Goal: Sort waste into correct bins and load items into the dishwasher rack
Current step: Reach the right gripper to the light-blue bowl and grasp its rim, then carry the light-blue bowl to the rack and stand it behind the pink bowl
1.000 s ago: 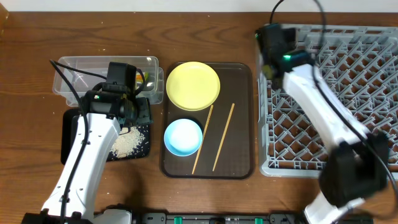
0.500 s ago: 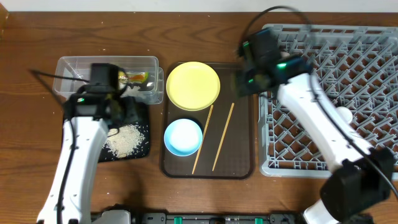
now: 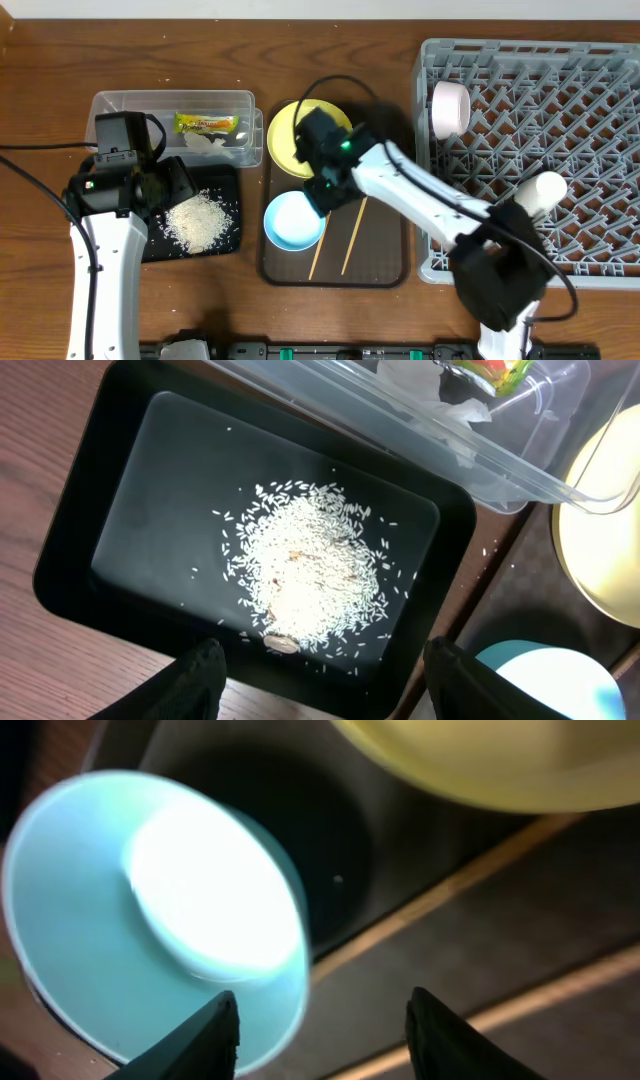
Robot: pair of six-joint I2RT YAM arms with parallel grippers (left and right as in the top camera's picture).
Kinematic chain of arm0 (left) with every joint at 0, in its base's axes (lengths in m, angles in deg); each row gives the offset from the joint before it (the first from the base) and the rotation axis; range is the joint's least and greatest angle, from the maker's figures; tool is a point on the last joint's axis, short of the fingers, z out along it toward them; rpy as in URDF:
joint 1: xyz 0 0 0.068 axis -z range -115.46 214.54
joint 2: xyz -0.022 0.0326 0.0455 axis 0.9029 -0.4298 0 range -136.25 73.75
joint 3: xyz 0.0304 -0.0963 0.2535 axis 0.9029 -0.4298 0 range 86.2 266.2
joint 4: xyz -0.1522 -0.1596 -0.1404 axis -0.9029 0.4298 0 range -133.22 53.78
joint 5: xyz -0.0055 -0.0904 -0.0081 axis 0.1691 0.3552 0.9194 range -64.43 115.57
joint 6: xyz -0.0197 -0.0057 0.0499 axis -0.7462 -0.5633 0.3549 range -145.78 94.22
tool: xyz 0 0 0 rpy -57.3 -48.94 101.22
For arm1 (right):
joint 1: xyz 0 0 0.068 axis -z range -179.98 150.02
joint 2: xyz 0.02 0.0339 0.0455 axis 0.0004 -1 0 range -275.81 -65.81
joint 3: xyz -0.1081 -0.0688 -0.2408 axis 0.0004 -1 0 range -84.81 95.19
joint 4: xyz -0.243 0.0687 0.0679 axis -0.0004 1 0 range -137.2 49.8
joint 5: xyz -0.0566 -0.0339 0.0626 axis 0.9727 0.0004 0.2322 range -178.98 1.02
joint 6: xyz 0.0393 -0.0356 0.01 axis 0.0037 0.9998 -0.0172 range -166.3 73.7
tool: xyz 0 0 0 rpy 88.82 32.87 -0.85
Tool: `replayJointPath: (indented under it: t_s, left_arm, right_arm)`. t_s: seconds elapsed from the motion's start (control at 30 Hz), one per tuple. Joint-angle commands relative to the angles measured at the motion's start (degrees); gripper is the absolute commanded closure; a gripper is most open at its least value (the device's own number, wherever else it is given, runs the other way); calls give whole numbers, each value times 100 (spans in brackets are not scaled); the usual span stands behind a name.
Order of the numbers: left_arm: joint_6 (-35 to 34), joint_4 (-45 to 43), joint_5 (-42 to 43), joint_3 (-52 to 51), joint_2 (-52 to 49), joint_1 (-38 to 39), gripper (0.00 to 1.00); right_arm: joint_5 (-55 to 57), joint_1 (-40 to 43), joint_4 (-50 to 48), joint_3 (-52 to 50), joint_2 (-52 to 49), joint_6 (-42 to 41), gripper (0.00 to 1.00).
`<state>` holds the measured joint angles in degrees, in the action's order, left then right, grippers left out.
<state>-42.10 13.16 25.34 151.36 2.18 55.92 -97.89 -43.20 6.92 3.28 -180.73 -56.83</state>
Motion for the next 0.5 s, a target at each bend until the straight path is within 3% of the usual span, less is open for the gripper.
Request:
replayJointPath:
  t_s: [0.0, 0.13, 0.33, 0.47]
  left_arm:
    - [-31, 13, -42, -4, 20, -33, 33]
    - [-33, 13, -17, -4, 20, -31, 34]
    - [-33, 15, -17, -4, 20, -31, 34]
    - [-31, 13, 24, -4, 20, -31, 34]
  right_arm:
    - [-4, -118, -20, -11, -267, -160, 51]
    - [136, -144, -66, -11, -422, -323, 60]
    - [291, -142, -76, -11, -426, -409, 91]
    - [291, -142, -13, -11, -426, -411, 99]
